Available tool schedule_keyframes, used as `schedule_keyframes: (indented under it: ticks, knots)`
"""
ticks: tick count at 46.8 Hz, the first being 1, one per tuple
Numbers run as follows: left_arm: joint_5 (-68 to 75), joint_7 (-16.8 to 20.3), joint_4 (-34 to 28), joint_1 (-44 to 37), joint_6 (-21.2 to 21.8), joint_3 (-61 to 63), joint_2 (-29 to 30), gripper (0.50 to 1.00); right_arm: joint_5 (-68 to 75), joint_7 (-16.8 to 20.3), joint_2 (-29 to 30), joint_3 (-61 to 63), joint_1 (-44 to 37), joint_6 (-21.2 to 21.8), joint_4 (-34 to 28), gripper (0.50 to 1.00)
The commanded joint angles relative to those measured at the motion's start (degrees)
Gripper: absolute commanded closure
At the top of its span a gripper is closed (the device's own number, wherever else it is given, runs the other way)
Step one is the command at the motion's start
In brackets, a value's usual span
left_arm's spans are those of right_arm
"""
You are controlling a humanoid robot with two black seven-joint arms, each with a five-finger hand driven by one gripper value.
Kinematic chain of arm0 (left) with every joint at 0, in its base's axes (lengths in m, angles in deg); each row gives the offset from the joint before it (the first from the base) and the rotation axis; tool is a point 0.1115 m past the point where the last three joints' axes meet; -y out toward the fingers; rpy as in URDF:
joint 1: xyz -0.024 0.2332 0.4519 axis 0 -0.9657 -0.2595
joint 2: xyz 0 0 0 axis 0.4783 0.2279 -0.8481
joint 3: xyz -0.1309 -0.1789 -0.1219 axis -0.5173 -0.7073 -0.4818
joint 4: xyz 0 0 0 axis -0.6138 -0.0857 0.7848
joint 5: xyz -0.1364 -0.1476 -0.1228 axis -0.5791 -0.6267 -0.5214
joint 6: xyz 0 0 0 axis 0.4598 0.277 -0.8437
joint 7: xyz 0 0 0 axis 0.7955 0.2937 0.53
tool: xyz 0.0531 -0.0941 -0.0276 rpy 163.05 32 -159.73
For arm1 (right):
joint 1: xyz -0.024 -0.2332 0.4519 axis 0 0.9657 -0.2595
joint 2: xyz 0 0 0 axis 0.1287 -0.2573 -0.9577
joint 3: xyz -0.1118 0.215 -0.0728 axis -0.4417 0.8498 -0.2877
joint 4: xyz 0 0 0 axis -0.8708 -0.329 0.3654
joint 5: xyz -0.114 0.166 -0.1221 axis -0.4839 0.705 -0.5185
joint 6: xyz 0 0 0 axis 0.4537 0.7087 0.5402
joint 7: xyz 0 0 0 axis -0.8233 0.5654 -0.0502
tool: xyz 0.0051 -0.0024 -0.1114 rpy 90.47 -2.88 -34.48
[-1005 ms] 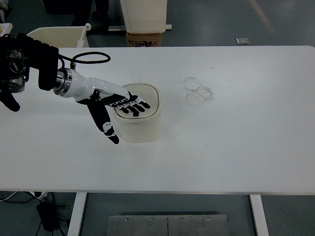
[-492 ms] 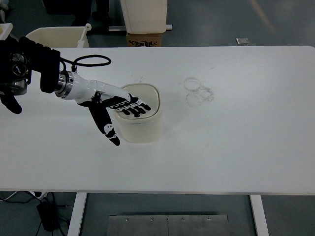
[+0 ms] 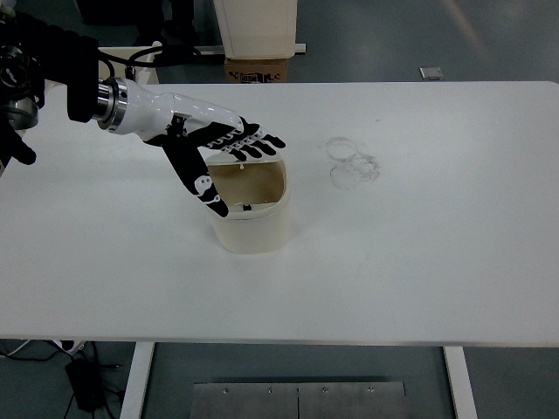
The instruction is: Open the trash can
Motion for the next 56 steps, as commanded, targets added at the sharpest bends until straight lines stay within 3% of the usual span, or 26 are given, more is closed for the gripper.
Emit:
schedule_keyframes:
  ticks: [1, 19, 31, 37, 56]
  knots:
    - [-0.58, 0.07, -1.68, -0.24, -0.28, -3.62, 1.17, 0.500, 0.00, 0.04, 0.00, 0.06, -0.01, 0.00, -0.01, 0.507]
    - [-15.00, 0.95, -14.87, -7.71, -0.54, -20.50, 2.84, 0.500, 0.00, 0.04, 0.00, -0.03, -0.01, 0.00, -0.01, 0.507]
    - [-24.57, 3.68, -20.76, -19.48, 0.51, -33.86, 3.54, 0.500, 0.00, 0.04, 0.00, -0.03, -0.01, 0.00, -0.01, 0.507]
    - [-32.04, 3.76, -23.66, -24.84, 2.71, -37.82, 2.32, 0.500, 0.00, 0.04, 0.00, -0.03, -0.01, 0.00, -0.01, 0.507]
    - [-39.43, 6.49, -33.15, -39.17, 2.80, -48.89, -7.26, 0.500, 0.00, -0.05, 0.00, -0.03, -0.01, 0.00, -0.01, 0.507]
